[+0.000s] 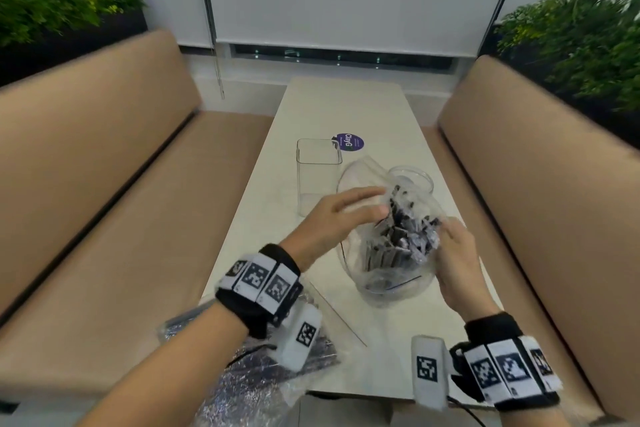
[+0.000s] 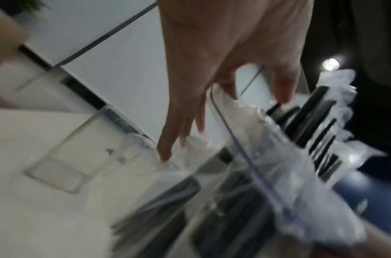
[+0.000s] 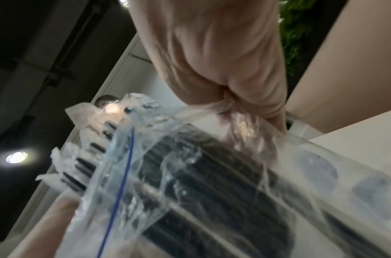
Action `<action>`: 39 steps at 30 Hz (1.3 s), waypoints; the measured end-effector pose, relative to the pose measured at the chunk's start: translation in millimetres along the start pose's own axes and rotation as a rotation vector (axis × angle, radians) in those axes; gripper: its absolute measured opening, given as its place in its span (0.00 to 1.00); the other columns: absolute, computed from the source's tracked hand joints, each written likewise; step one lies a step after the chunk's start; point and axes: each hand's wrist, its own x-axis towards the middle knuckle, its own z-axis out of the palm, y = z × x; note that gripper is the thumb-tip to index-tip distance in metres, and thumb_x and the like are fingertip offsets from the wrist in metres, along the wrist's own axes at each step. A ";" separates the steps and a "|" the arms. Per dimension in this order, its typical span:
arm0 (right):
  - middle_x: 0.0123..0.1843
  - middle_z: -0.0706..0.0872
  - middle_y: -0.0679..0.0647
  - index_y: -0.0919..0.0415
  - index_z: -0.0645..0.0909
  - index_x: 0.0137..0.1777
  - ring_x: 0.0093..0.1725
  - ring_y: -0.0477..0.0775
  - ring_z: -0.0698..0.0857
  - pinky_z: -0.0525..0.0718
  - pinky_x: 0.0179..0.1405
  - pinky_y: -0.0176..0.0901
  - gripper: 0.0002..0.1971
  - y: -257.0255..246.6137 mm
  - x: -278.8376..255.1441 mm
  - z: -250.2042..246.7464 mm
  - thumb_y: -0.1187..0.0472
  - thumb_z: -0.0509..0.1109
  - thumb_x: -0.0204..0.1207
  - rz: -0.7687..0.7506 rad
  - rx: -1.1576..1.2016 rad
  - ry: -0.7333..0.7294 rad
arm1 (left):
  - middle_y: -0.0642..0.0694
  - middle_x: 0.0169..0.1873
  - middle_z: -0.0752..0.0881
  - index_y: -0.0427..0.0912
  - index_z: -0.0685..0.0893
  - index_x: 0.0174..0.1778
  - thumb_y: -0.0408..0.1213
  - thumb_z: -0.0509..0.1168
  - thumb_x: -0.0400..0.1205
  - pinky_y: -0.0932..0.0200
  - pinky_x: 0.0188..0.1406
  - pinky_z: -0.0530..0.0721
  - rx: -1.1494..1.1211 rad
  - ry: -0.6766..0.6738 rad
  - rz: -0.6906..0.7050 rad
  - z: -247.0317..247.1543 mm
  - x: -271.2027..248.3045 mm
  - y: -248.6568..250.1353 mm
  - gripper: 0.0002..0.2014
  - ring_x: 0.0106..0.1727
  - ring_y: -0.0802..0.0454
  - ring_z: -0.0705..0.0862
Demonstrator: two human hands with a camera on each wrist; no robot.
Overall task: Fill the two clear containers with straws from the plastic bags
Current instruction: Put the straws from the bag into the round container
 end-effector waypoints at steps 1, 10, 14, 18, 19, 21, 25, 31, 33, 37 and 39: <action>0.54 0.84 0.73 0.69 0.79 0.51 0.53 0.73 0.85 0.84 0.53 0.72 0.11 -1.7 0.8 6.1 0.59 0.63 0.80 -0.036 -0.018 -0.016 | 0.61 0.60 0.87 0.53 0.82 0.68 0.48 0.75 0.74 0.47 0.66 0.82 -0.061 0.006 -0.088 -3.1 3.7 -0.2 0.25 0.69 0.54 0.80; 0.70 0.80 0.59 0.55 0.75 0.68 0.70 0.69 0.78 0.78 0.55 0.64 0.22 -0.4 -8.9 31.5 0.41 0.55 0.85 0.356 -0.059 -0.153 | 0.46 0.77 0.68 0.36 0.67 0.78 0.26 0.62 0.83 0.51 0.34 0.92 -0.789 0.262 -0.253 -22.5 0.4 -36.9 0.26 0.57 0.44 0.83; 0.76 0.79 0.60 0.47 0.78 0.73 0.68 0.77 0.82 0.88 0.43 0.73 0.33 9.3 -15.1 35.9 0.28 0.53 0.79 0.666 0.195 -0.444 | 0.44 0.85 0.55 0.47 0.52 0.86 0.16 0.54 0.83 0.61 0.27 0.89 -0.783 0.252 -0.353 -23.1 -7.6 -61.8 0.38 0.50 0.50 0.87; 0.63 0.86 0.67 0.60 0.76 0.75 0.46 0.68 0.90 0.89 0.29 0.56 0.30 -0.1 0.5 35.3 0.38 0.53 0.86 0.616 0.226 -0.274 | 0.43 0.81 0.51 0.55 0.52 0.85 0.23 0.68 0.79 0.55 0.47 0.89 0.239 0.041 -0.311 -36.3 -11.6 -77.4 0.45 0.71 0.42 0.78; 0.59 0.86 0.68 0.63 0.76 0.75 0.41 0.66 0.90 0.88 0.27 0.53 0.32 -3.7 3.2 33.4 0.38 0.52 0.86 0.602 0.209 -0.263 | 0.44 0.80 0.49 0.53 0.52 0.85 0.28 0.72 0.77 0.57 0.56 0.85 0.478 0.024 -0.252 -41.3 -13.4 -75.4 0.46 0.73 0.40 0.75; 0.59 0.87 0.69 0.62 0.78 0.74 0.44 0.68 0.92 0.89 0.42 0.64 0.36 -6.9 8.5 31.4 0.33 0.52 0.83 0.575 0.167 -0.331 | 0.50 0.77 0.47 0.53 0.57 0.82 0.32 0.76 0.71 0.62 0.64 0.78 0.647 0.036 -0.090 -49.1 -16.2 -65.9 0.47 0.74 0.40 0.72; 0.68 0.87 0.64 0.57 0.80 0.74 0.67 0.65 0.86 0.82 0.68 0.66 0.35 -23.9 2.9 40.0 0.32 0.49 0.84 0.501 0.131 -0.573 | 0.61 0.72 0.52 0.61 0.57 0.76 0.32 0.75 0.63 0.54 0.71 0.77 0.522 -0.005 0.151 -51.5 -13.3 -43.4 0.49 0.76 0.59 0.59; 0.62 0.91 0.56 0.57 0.83 0.68 0.62 0.52 0.90 0.89 0.57 0.41 0.24 -40.7 -13.5 60.0 0.47 0.49 0.89 0.369 0.152 -0.606 | 0.54 0.69 0.79 0.56 0.61 0.79 0.20 0.77 0.66 0.71 0.59 0.81 0.065 -0.145 0.069 -30.8 0.8 -49.0 0.50 0.68 0.62 0.81; 0.64 0.90 0.58 0.56 0.83 0.68 0.62 0.56 0.90 0.89 0.60 0.49 0.21 -39.4 -12.6 50.1 0.47 0.54 0.88 0.355 0.105 -0.563 | 0.56 0.59 0.86 0.56 0.72 0.68 0.24 0.81 0.64 0.70 0.57 0.81 0.065 0.008 0.075 -27.6 1.9 -58.0 0.41 0.61 0.66 0.84; 0.61 0.88 0.59 0.55 0.81 0.56 0.57 0.59 0.89 0.87 0.59 0.57 0.07 -38.2 -9.3 21.8 0.66 0.67 0.82 0.014 -0.293 -0.164 | 0.61 0.53 0.88 0.62 0.73 0.64 0.40 0.84 0.61 0.58 0.57 0.85 0.145 0.251 0.077 -21.8 4.0 -73.4 0.38 0.56 0.62 0.87; 0.57 0.89 0.55 0.53 0.80 0.55 0.56 0.52 0.90 0.88 0.58 0.48 0.17 -50.2 -13.5 15.6 0.77 0.64 0.77 -0.211 -0.209 -0.056 | 0.62 0.54 0.86 0.62 0.70 0.66 0.41 0.83 0.64 0.59 0.59 0.85 0.144 0.280 0.103 -13.4 7.1 -68.3 0.39 0.56 0.64 0.86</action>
